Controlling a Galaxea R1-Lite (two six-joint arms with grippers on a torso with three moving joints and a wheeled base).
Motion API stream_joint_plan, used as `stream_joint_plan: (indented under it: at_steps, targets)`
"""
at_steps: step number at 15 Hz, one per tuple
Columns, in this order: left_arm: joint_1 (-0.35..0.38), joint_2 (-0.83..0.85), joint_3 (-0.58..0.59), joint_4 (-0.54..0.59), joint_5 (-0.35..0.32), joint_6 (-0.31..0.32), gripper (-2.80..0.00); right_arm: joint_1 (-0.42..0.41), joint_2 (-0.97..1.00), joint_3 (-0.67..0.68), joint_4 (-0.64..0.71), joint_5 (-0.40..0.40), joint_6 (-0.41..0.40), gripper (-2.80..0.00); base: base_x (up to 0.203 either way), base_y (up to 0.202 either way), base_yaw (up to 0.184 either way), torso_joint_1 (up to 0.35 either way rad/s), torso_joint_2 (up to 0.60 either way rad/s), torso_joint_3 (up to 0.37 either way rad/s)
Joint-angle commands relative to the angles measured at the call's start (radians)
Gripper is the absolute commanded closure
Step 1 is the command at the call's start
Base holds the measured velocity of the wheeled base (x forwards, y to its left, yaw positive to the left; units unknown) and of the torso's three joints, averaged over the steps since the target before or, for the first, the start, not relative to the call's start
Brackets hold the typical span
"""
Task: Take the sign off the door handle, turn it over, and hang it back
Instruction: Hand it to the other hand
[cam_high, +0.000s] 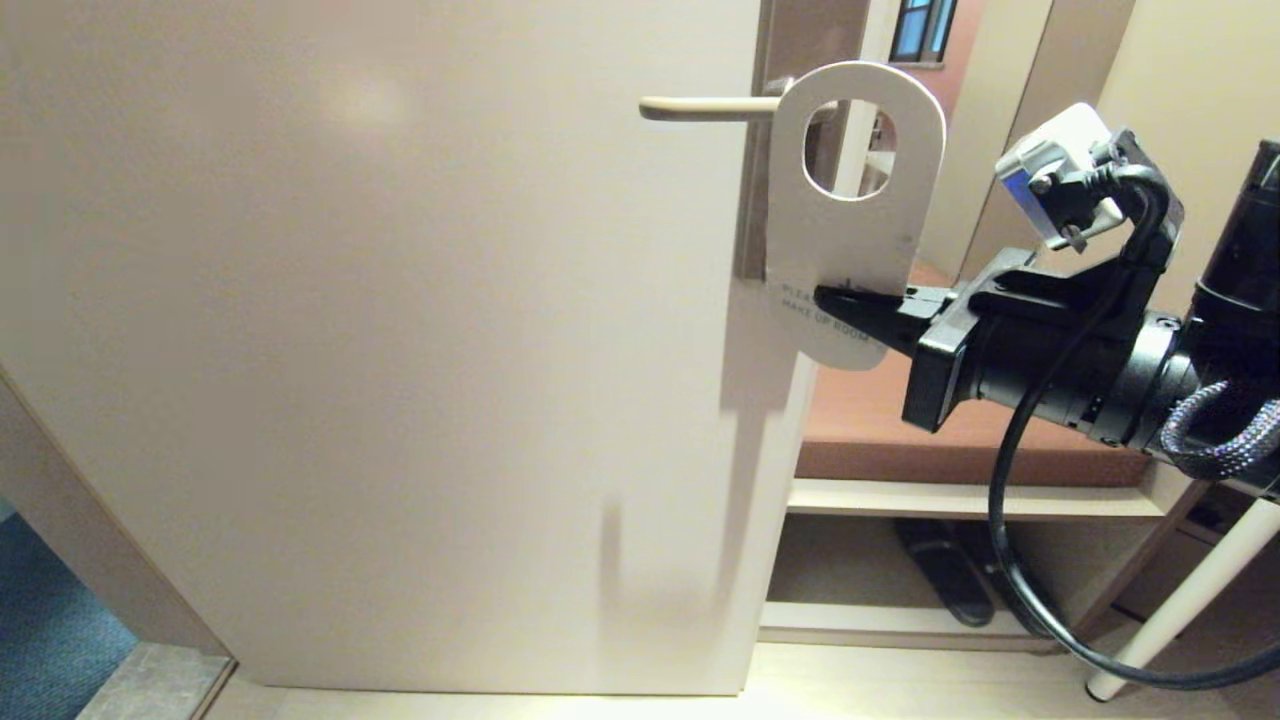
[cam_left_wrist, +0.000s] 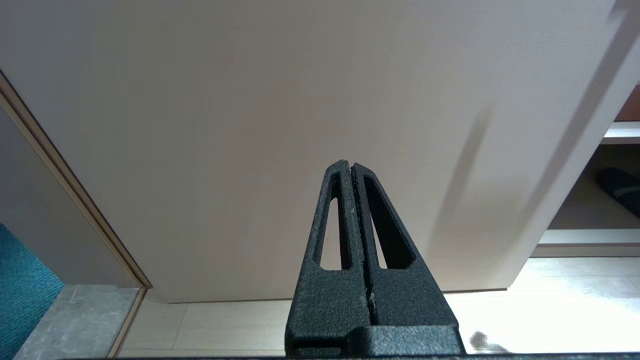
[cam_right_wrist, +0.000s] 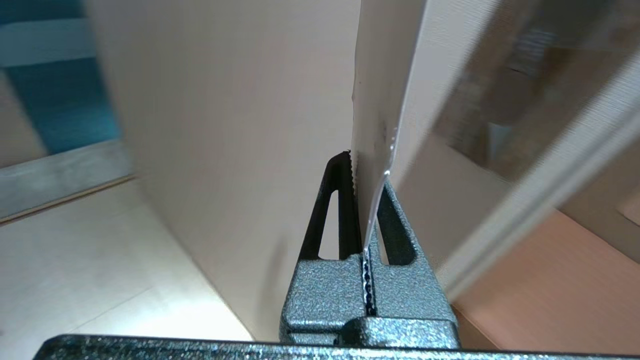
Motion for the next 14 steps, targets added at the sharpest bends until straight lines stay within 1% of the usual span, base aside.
stream_joint_plan:
  at_steps: [1, 3, 6, 9, 10, 11, 12, 14]
  targets:
    - [0.0, 0.001, 0.0, 0.0, 0.0, 0.0, 0.0, 0.02, -0.001, -0.001, -0.003, 0.008, -0.001, 0.0, 0.0, 0.0, 0.0, 0.0, 0.0, 0.0]
    - [0.0, 0.001, 0.0, 0.0, 0.0, 0.0, 0.0, 0.024, -0.005, 0.005, -0.003, 0.032, 0.0, 0.0, 0.0, 0.0, 0.0, 0.0, 0.0, 0.0]
    - [0.0, 0.001, 0.0, 0.001, 0.0, 0.0, 0.0, 0.037, -0.009, -0.005, -0.003, 0.125, 0.002, 0.0, 0.0, 0.0, 0.0, 0.0, 0.0, 0.0]
    - [0.0, 0.001, 0.0, 0.001, 0.0, 0.0, 0.0, 0.08, -0.032, 0.002, 0.009, 0.135, 0.014, 0.0, 0.0, 0.0, 0.0, 0.0, 0.0, 0.0]
    - [0.0, 0.001, -0.001, 0.001, 0.0, 0.01, 0.0, 0.094, -0.041, 0.001, 0.039, 0.138, 0.018, 0.0, 0.0, 0.0, 0.0, 0.0, 0.0, 0.0]
    - [0.0, 0.001, -0.001, 0.001, 0.0, 0.01, 0.0, 0.104, -0.044, -0.001, 0.06, 0.16, 0.023, 0.0, 0.0, 0.0, 0.0, 0.0, 0.0, 0.0]
    - [0.0, 0.001, 0.0, 0.001, 0.0, 0.008, 0.0, 0.107, -0.044, -0.002, 0.067, 0.2, 0.034, 0.0, 0.0, 0.0, 0.0, 0.0, 0.0, 0.0]
    - [0.0, 0.001, -0.001, -0.001, -0.002, 0.023, 0.0, 0.117, -0.043, -0.004, 0.07, 0.311, 0.068, 0.0, 0.0, 0.0, 0.0, 0.0, 0.0, 0.0]
